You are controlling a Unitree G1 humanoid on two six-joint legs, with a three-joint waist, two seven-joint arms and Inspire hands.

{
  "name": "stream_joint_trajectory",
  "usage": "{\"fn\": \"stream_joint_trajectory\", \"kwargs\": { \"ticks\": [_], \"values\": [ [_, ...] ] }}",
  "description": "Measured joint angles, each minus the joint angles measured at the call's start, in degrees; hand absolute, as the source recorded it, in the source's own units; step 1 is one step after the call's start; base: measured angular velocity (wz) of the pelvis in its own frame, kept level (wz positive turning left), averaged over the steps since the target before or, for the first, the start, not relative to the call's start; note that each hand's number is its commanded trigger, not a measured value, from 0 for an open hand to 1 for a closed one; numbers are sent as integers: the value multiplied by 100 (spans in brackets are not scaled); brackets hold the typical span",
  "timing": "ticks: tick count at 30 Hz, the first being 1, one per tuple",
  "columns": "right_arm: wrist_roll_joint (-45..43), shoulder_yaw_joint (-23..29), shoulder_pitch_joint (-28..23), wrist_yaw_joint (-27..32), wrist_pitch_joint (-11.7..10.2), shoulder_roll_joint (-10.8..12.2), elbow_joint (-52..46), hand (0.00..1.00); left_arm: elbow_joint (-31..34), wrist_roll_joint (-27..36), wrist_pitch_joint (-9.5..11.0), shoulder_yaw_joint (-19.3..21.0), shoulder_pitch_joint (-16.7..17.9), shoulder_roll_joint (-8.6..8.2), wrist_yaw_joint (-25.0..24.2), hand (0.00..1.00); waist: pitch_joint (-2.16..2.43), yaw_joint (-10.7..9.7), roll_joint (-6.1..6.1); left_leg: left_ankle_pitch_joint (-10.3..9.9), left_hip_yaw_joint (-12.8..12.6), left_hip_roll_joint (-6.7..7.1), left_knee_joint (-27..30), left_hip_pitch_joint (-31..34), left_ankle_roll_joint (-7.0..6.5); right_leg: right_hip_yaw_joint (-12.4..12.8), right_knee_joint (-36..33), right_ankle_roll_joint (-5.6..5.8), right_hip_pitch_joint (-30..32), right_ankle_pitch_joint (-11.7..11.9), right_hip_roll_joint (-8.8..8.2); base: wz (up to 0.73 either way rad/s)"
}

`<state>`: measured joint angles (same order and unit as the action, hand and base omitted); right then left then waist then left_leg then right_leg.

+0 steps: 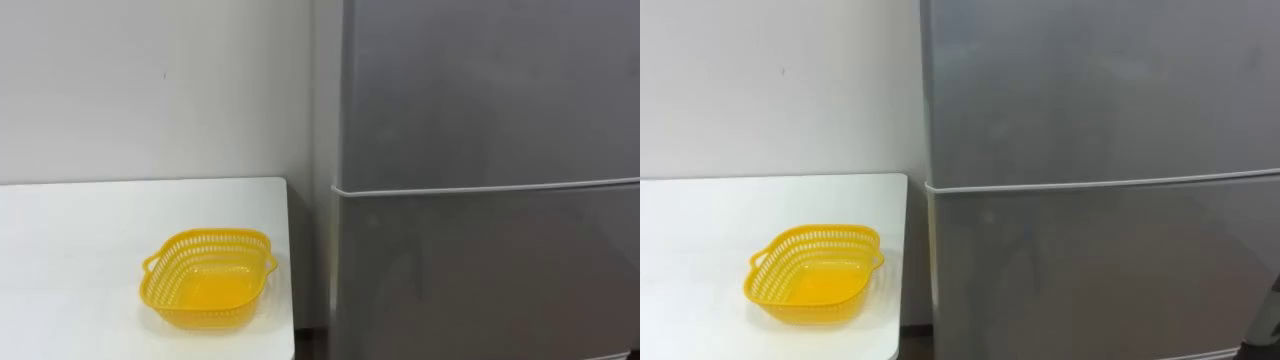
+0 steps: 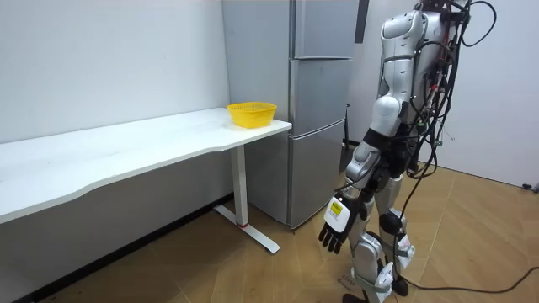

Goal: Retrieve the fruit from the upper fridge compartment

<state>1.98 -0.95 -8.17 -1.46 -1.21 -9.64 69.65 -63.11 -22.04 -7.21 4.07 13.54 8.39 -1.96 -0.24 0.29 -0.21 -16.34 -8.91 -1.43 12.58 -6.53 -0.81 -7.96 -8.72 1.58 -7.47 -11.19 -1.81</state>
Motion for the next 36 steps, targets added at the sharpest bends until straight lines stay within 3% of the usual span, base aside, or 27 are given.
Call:
{"fn": "stream_joint_trajectory", "kwargs": {
  "ticks": [11,22,25,28,34,36],
  "values": [
    [-19,4,31,7,8,-3,168,0,-4,-121,-161,4,16,0,23,0,-1,0,-7,1,-4,0,23,-16,0,12,-1,0,-54,0,-1,0],
    [108,7,38,144,87,20,185,0,0,191,-91,46,-58,-4,306,0,-2,3,-8,1,12,1,40,-29,-1,-16,4,0,-73,0,-1,0],
    [247,12,13,174,87,36,178,0,8,606,-73,192,-46,-25,423,0,-2,14,-4,1,15,2,38,-34,-1,-13,6,0,-84,0,-2,0],
    [221,145,21,156,92,49,211,0,9,1375,-32,596,-26,-99,600,0,-7,14,7,1,-12,0,-4,-96,-1,-4,5,0,-90,-1,-1,-4],
    [237,264,2,114,132,54,222,0,11,3202,261,1171,-33,-123,1087,0,-6,44,12,21,-12,3,-76,-110,4,-25,2,0,-67,0,0,0],
    [226,276,-2,93,130,52,220,0,6,3849,379,1302,-78,-122,1268,0,-5,163,18,24,-42,3,-79,-117,5,-3,3,0,-53,0,0,-5]
  ]
}}
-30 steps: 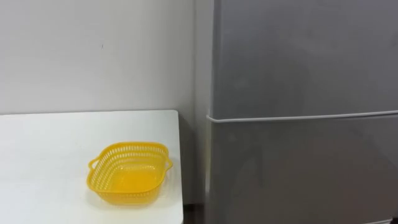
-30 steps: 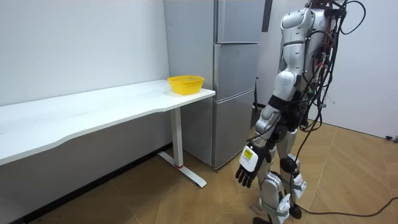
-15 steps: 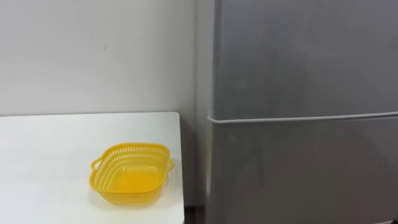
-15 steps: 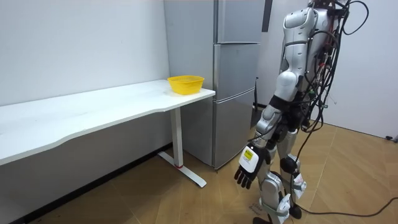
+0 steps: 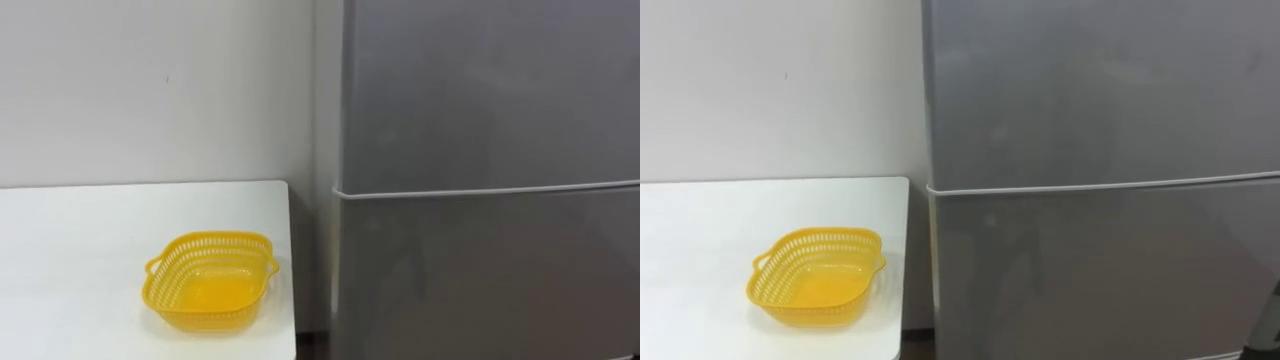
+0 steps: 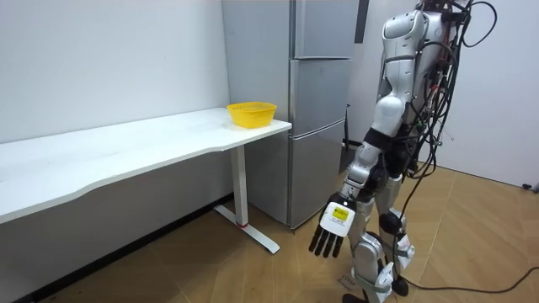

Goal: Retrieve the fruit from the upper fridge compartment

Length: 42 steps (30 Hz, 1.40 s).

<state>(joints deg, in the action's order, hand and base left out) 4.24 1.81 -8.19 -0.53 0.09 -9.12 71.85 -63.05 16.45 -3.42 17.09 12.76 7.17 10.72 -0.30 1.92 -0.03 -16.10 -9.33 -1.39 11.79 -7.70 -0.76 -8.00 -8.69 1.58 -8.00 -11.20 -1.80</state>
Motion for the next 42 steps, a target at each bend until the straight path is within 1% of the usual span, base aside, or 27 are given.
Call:
{"fn": "stream_joint_trajectory", "kwargs": {
  "ticks": [3,4,6,7,8,9,10,12,13,15,16,18,19,20,21,22,23,24,25,27,28,30,34,36,38,39,42],
  "values": [
    [-72,68,-8,1,-7,-1,-17,0,57,498,94,303,-102,1,200,0,1,57,11,4,-1,2,-5,-35,-4,12,0,0,-5,0,-4,0],
    [-104,82,-13,4,-8,-1,-15,0,111,599,96,363,-116,2,273,0,2,63,18,4,0,3,-5,-40,-4,16,0,0,-9,0,-4,0],
    [-236,213,-38,5,-7,0,-22,0,517,965,103,607,-158,11,551,0,0,103,40,5,2,3,-3,-43,-4,18,-1,0,-17,0,-5,0],
    [-262,242,-46,-3,-7,0,-28,0,658,1063,105,669,-178,17,611,0,-2,115,41,9,3,4,-4,-43,-3,16,-1,0,-18,0,-6,0],
    [-325,314,-73,-16,-6,0,-60,0,974,1216,141,766,-216,29,723,0,-1,134,43,16,6,3,-6,-42,-3,8,-9,0,-18,0,-7,0],
    [-443,418,-90,-20,-7,-1,-90,0,1284,1330,200,773,-238,55,858,0,1,146,66,17,4,3,-6,-48,-3,15,-16,0,-17,0,-6,0],
    [-479,450,-92,-12,-7,-7,-105,0,1442,1338,236,774,-250,59,936,0,1,143,79,17,4,4,-6,-50,-3,14,-20,0,-16,0,-7,0],
    [-615,515,-96,-16,-7,-15,-169,0,1851,1279,404,787,-458,113,1262,0,1,143,112,23,9,7,-9,-35,-8,19,-23,0,-14,0,-8,0],
    [-647,526,-95,-18,-8,-15,-185,0,2001,1263,408,789,-497,129,1356,0,8,132,118,25,13,7,-7,-11,-7,15,-22,-1,-9,0,-7,0],
    [-731,626,-119,-9,-11,-13,-274,0,2979,1171,438,787,-544,133,1741,0,15,137,124,32,22,7,-21,2,-2,13,-19,-5,8,9,-2,0],
    [-728,624,-137,-10,-11,-14,-314,0,3239,1160,475,786,-543,134,1828,0,19,145,129,34,15,6,-29,-1,0,18,-19,-6,9,9,0,-5],
    [-703,622,-209,0,-28,-12,-352,0,4427,1102,515,815,-548,137,2168,0,32,195,152,39,2,4,-36,-20,2,65,-15,-6,20,9,8,-7],
    [-703,624,-243,23,-30,-13,-343,0,4680,1041,564,832,-561,142,2239,0,34,192,157,39,3,8,-35,-35,1,63,-7,-6,24,9,4,-7],
    [-727,622,-250,74,-31,-15,-342,0,5145,980,653,874,-584,169,2380,0,32,188,183,41,10,11,-37,-37,0,66,-7,-6,30,9,1,-9],
    [-730,626,-241,115,-38,-18,-341,0,5497,837,757,872,-584,227,2508,0,29,176,215,41,13,13,-38,-46,-1,71,-6,-6,30,9,0,-10],
    [-728,622,-243,124,-44,-20,-341,0,5630,748,798,873,-587,265,2546,0,29,169,226,41,14,14,-41,-50,-1,76,-5,-6,29,9,1,-11],
    [-723,622,-257,125,-66,-22,-339,0,5906,575,839,874,-593,311,2618,0,26,145,237,41,18,16,-47,-60,-1,100,2,-6,30,9,3,-9],
    [-759,630,-270,113,-80,-21,-341,0,6193,343,849,884,-574,318,2654,0,24,147,242,41,23,17,-60,-69,0,142,4,-6,31,9,8,-9],
    [-819,634,-279,103,-80,-21,-345,0,6343,252,848,894,-558,317,2651,0,25,141,241,41,23,17,-62,-73,0,146,4,-5,35,9,12,-8],
    [-1017,637,-361,33,-45,-16,-460,0,6904,-126,847,893,-561,317,2608,0,22,121,239,41,28,13,-61,-69,0,151,2,-6,47,9,16,-4],
    [-1045,637,-403,26,-33,-13,-512,0,7039,-141,847,892,-561,317,2585,0,24,114,237,41,29,13,-61,-69,0,151,1,-6,48,9,15,0],
    [-1169,642,-441,-9,9,-5,-627,0,7503,-142,846,871,-565,317,2445,0,18,13,245,41,67,20,-62,-87,0,106,4,-6,-3,9,6,8],
    [-1529,679,-412,-18,36,22,-665,0,7825,-290,835,846,-678,318,2235,0,19,-104,233,42,85,17,-54,-78,-1,74,-4,-5,17,9,6,2],
    [-1674,674,-419,-95,116,29,-713,0,8105,-347,803,837,-695,318,2129,0,19,-184,230,42,90,16,-48,-64,-2,75,-10,-6,33,9,7,0],
    [-1688,673,-449,-145,149,36,-706,0,8362,-347,800,765,-720,318,2049,0,19,-195,221,43,82,17,-48,-67,-4,99,-18,-9,40,12,7,-4],
    [-1677,671,-463,-154,170,43,-704,0,8449,-354,801,705,-797,319,1963,0,15,-194,226,46,81,16,-49,-68,-9,149,-18,-8,42,20,13,-5],
    [-1674,641,-443,-151,231,44,-684,0,8453,-345,785,490,-1042,318,1747,0,11,-221,237,53,74,16,-48,-69,-17,176,-20,-7,38,35,16,-1]
  ]
}}
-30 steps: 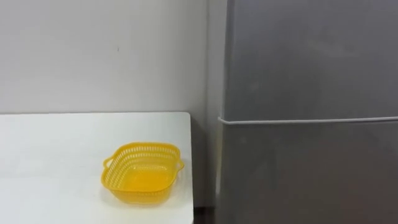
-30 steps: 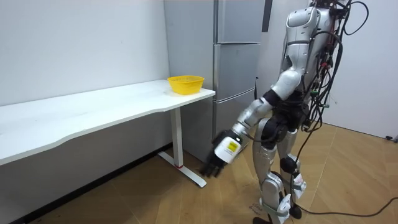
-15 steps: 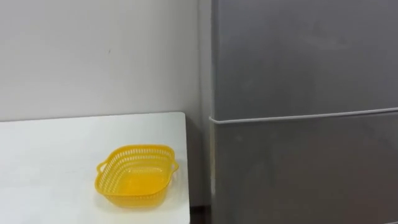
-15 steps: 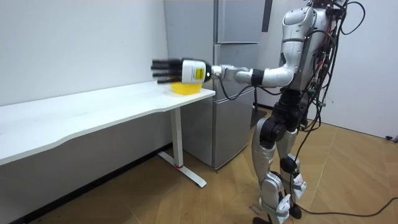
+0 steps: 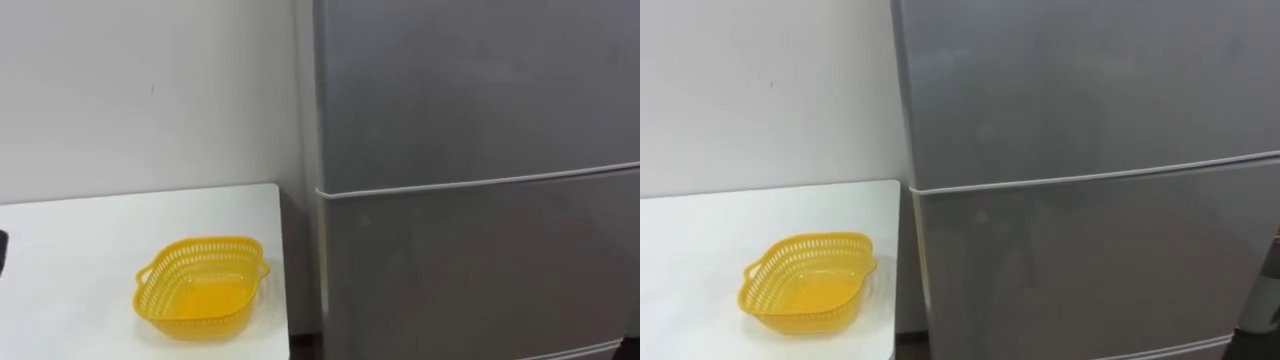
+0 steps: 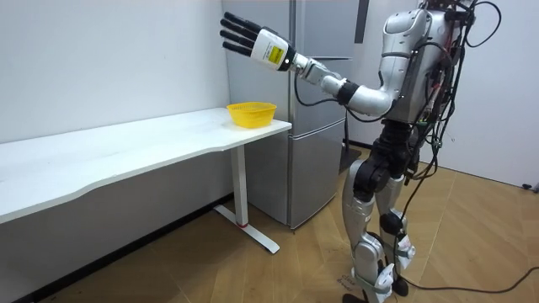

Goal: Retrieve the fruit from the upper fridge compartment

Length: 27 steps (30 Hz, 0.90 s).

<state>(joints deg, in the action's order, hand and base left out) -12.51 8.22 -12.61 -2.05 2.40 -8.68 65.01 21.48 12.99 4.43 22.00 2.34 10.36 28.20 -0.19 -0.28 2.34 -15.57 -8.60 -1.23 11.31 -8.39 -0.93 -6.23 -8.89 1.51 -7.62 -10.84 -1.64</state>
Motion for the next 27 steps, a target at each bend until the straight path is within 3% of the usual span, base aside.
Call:
{"fn": "stream_joint_trajectory", "kwargs": {
  "ticks": [10,15,18,27],
  "values": [
    [94,-83,140,0,27,4,67,0,66,43,-94,-768,-565,-1,-839,0,-44,-188,-60,12,-48,-3,-2,29,3,76,-24,-1,75,2,7,-2],
    [105,-207,285,9,101,-12,111,0,75,32,-364,-1125,-925,0,-1374,0,-45,-259,-56,13,-66,-9,-7,109,4,153,-85,-6,185,6,23,-11],
    [102,-267,348,37,159,-8,215,0,202,37,-539,-1351,-937,-2,-1733,0,-44,-314,-57,13,-71,-8,-12,125,4,165,-80,-5,211,6,25,-1],
    [91,-332,375,2,253,-19,251,0,344,51,-697,-1580,-937,-11,-2479,0,-5,-399,-9,14,-47,-13,-11,156,5,160,-74,-6,267,6,33,-1]
  ]
}}
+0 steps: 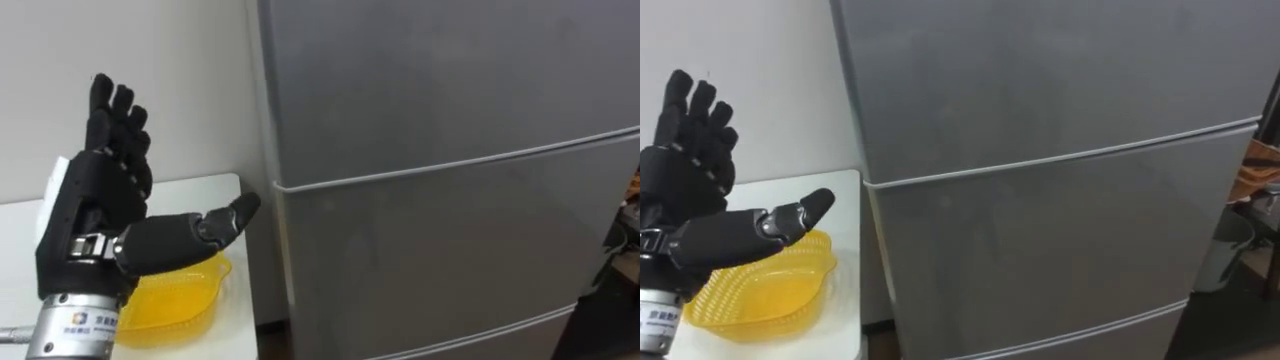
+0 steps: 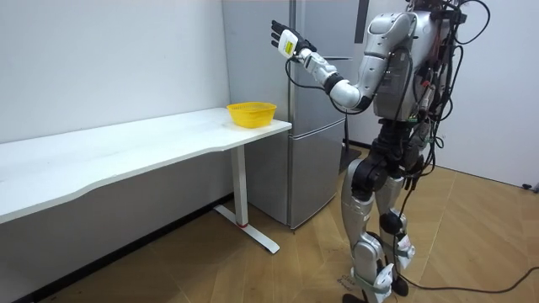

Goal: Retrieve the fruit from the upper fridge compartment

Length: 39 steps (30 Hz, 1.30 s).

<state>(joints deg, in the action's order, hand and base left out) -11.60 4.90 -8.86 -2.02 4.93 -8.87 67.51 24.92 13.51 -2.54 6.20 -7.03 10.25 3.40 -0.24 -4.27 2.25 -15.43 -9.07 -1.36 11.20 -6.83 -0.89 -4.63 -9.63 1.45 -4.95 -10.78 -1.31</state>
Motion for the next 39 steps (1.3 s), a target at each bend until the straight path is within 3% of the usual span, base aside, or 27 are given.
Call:
{"fn": "stream_joint_trajectory", "kwargs": {
  "ticks": [11,24,26,32,39],
  "values": [
    [-75,-129,90,-83,17,-34,1,0,117,83,-89,-86,-213,1,-413,0,2,-31,2,0,41,-11,-45,-80,1,0,-10,-20,-28,14,22,-3],
    [-256,-133,100,-117,27,-37,-11,0,117,208,-148,-86,-244,1,-478,0,-7,-80,10,2,46,-15,-35,-87,3,-6,-10,-24,-46,23,27,0],
    [-230,-140,112,-109,67,-31,-3,0,117,186,-236,-86,-364,1,-475,0,-8,-74,8,2,46,-17,-35,-87,3,3,-9,-24,-48,24,32,0],
    [15,-366,231,50,141,-26,80,0,118,197,-249,-309,-924,-24,-485,0,-14,-63,15,2,52,-17,-41,-88,3,-3,6,-25,-59,26,31,0],
    [39,-393,332,65,146,-43,121,0,118,228,-349,-428,-977,-65,-512,0,-28,-59,68,3,49,-18,-47,-72,5,-5,9,-26,-32,26,35,0]
  ]
}}
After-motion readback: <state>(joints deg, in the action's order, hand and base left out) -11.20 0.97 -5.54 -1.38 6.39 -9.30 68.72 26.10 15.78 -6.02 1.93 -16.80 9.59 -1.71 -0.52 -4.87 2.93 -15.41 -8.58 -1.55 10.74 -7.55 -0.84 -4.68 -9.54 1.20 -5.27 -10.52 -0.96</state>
